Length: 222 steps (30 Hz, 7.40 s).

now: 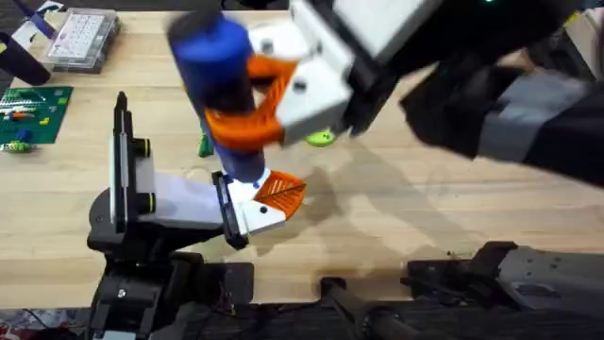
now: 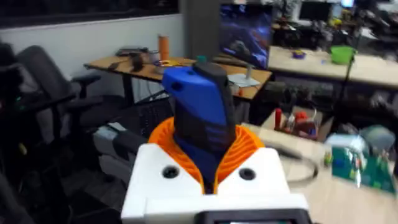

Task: Pick up the gripper from the table and insert it into the empty holder that is missing its gripper. Then pick up a screw, insert it into the mounting hole, and use the screwdriver to tighten it. Finally, clean up the table by picking up the vegetable and placing it into the bucket.

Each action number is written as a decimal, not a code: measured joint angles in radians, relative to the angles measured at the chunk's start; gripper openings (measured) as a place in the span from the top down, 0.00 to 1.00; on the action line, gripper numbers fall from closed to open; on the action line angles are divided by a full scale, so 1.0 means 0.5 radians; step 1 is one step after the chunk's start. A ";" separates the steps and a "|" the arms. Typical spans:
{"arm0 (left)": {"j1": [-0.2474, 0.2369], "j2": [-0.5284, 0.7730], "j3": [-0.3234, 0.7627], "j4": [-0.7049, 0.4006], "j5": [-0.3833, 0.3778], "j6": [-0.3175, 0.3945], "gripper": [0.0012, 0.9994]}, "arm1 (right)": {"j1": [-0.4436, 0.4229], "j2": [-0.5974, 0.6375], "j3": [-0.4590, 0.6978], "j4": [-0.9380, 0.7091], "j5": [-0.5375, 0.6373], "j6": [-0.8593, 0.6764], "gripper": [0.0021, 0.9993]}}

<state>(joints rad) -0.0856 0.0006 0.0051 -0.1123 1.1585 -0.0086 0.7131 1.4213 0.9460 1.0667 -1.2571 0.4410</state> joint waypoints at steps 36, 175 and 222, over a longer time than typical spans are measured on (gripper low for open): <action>0.000 0.000 0.001 -0.014 0.010 0.000 0.98 | -0.579 -0.016 0.841 -3.429 1.458 -1.741 0.95; 0.107 2.558 2.152 -1.786 -2.431 0.063 0.01 | -0.948 -1.153 0.309 -4.243 2.136 -1.599 0.00; 0.220 3.002 2.148 -1.656 -2.414 0.063 0.01 | -0.948 -1.154 0.309 -4.241 2.136 -1.599 0.00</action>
<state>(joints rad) 0.0242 1.5017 1.0794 -0.9405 -0.0486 0.0231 0.2390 0.8444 1.1004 -1.0538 -0.1890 -0.3584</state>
